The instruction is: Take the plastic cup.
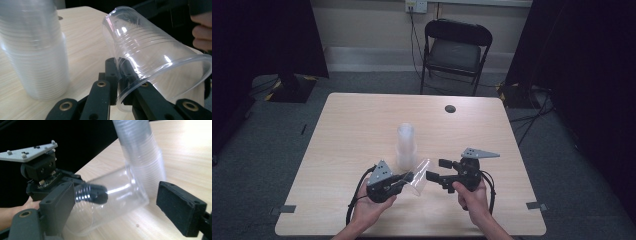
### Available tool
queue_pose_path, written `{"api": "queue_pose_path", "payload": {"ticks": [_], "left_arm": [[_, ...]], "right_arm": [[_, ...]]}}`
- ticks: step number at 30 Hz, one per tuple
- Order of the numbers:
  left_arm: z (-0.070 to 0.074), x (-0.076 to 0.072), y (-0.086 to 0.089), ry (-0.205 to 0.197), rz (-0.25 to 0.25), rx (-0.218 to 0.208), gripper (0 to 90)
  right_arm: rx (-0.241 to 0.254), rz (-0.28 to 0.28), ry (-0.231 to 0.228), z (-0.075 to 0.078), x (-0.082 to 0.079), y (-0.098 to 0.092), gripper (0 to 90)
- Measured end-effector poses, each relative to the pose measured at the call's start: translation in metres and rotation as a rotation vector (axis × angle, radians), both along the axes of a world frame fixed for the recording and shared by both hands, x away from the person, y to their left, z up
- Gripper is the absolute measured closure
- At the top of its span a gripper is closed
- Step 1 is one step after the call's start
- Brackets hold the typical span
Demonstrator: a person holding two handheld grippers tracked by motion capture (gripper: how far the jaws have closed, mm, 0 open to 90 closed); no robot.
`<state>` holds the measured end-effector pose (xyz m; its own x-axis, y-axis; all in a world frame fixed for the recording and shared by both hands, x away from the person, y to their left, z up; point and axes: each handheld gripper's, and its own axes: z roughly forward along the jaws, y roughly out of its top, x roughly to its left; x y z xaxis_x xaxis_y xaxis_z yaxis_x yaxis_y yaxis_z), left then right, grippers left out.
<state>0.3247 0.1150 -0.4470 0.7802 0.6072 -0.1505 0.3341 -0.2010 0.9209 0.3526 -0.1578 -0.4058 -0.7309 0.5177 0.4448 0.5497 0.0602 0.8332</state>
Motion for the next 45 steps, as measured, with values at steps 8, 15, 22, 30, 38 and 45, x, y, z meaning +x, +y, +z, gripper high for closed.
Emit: {"api": "queue_pose_path", "payload": {"ticks": [8,15,22,30,38,45], "left_arm": [[-0.001,0.004,-0.002,0.083,-0.024,0.022,87.5],[0.005,0.006,0.002,0.174,-0.036,0.020,88.2],[0.011,0.012,0.001,0.266,-0.074,0.066,88.4],[0.016,0.014,0.000,0.310,-0.120,0.104,88.6],[0.019,0.015,-0.009,0.336,-0.192,0.186,88.6],[0.018,0.018,-0.012,0.363,-0.241,0.233,88.5]], "right_arm": [[-0.081,-0.003,-0.060,0.004,-0.006,-0.015,14.3],[-0.144,0.022,-0.089,0.000,-0.010,-0.023,15.7],[-0.194,0.070,-0.108,-0.009,-0.014,-0.018,17.3],[-0.287,0.151,-0.180,-0.012,-0.018,-0.008,22.9],[-0.357,0.213,-0.278,-0.012,-0.025,0.002,26.6],[-0.406,0.257,-0.324,-0.013,-0.029,0.008,23.3]]}}
